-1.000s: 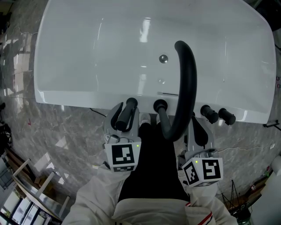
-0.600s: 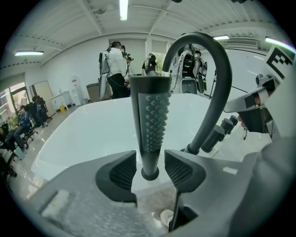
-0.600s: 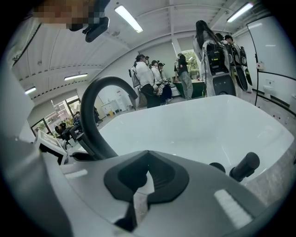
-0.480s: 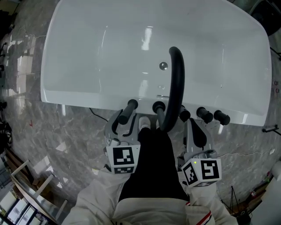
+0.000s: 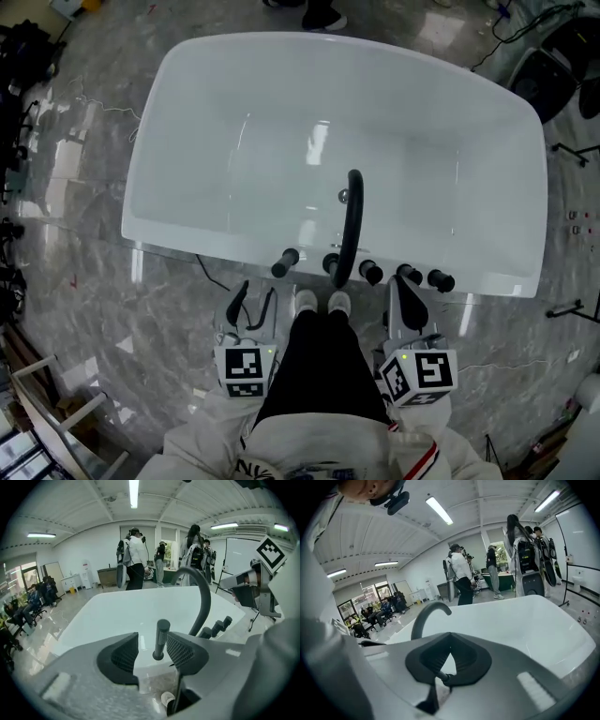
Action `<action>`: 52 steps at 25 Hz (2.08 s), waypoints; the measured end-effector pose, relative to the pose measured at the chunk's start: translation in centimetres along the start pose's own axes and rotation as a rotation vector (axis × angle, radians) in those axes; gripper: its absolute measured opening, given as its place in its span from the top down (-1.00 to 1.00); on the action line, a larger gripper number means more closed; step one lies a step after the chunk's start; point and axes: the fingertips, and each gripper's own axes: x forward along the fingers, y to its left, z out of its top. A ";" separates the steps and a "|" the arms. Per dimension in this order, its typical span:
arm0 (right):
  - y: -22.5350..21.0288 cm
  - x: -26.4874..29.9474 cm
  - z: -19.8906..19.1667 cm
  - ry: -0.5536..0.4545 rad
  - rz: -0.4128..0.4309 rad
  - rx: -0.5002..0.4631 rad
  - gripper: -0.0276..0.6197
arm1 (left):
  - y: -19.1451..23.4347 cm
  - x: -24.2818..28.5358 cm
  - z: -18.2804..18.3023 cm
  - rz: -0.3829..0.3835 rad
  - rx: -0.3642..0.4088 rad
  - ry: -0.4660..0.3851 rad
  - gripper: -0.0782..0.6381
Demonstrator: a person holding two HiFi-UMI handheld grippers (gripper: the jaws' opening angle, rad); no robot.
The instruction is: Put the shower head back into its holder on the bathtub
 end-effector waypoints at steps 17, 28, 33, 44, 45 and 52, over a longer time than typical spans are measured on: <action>4.2 -5.3 12.6 -0.149 0.095 -0.048 0.90 | -0.2 -8.1 16.0 -0.012 -0.005 -0.266 0.53; 5.9 -6.9 15.1 -0.191 0.171 -0.069 0.90 | -1.6 -9.7 19.5 -0.035 -0.024 -0.315 0.70; 5.5 -7.3 14.9 -0.183 0.210 -0.068 0.90 | -3.0 -9.9 19.7 -0.024 -0.028 -0.318 0.78; 4.7 -7.2 14.4 -0.169 0.240 -0.062 0.90 | -4.4 -10.2 19.2 -0.034 -0.035 -0.309 0.78; 4.9 -7.2 14.4 -0.170 0.241 -0.063 0.90 | -4.3 -10.4 19.1 -0.034 -0.036 -0.311 0.78; 6.9 -8.6 13.3 -0.178 0.232 -0.074 0.90 | -3.1 -12.3 17.7 -0.042 -0.045 -0.326 0.78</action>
